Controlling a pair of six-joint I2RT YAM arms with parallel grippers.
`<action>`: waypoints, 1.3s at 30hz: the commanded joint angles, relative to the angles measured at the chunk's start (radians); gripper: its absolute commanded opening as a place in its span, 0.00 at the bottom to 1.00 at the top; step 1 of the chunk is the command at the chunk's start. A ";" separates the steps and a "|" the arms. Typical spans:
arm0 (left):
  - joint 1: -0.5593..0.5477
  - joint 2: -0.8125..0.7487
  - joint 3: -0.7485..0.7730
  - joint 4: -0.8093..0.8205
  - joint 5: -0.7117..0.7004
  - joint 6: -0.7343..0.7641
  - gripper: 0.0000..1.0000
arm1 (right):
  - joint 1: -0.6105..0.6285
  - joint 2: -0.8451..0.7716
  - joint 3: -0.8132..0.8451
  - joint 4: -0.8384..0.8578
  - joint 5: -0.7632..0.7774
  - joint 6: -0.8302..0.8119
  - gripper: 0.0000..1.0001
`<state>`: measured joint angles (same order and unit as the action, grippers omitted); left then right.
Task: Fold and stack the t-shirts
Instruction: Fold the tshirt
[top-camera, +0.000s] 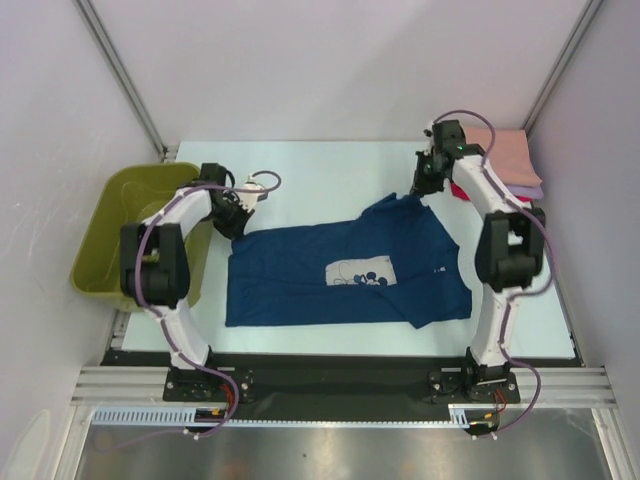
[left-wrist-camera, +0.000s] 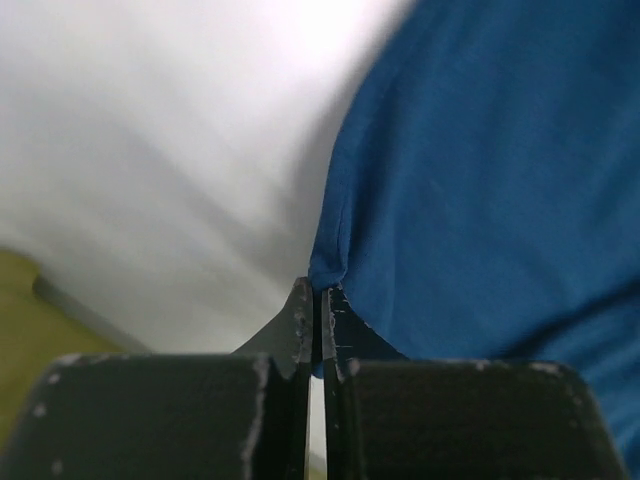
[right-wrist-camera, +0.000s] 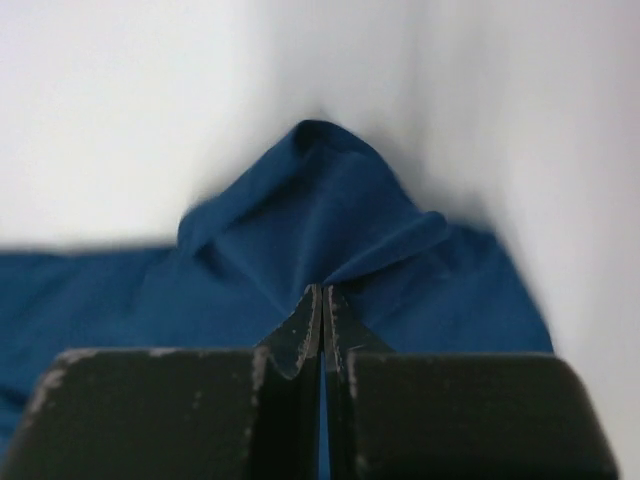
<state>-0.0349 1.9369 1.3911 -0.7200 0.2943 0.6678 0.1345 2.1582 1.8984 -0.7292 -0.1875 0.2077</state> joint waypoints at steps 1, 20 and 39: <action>-0.014 -0.211 -0.116 0.042 0.071 0.143 0.00 | 0.011 -0.279 -0.236 0.037 0.028 0.011 0.00; -0.026 -0.408 -0.425 0.054 -0.035 0.421 0.01 | 0.014 -0.776 -0.993 0.056 0.163 0.206 0.00; -0.020 -0.357 -0.345 0.111 -0.057 0.414 0.02 | -0.055 -0.887 -0.930 -0.075 0.226 0.226 0.00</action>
<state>-0.0586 1.5784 1.0313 -0.6277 0.2382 1.0504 0.0761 1.3090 0.9424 -0.7631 0.0212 0.4194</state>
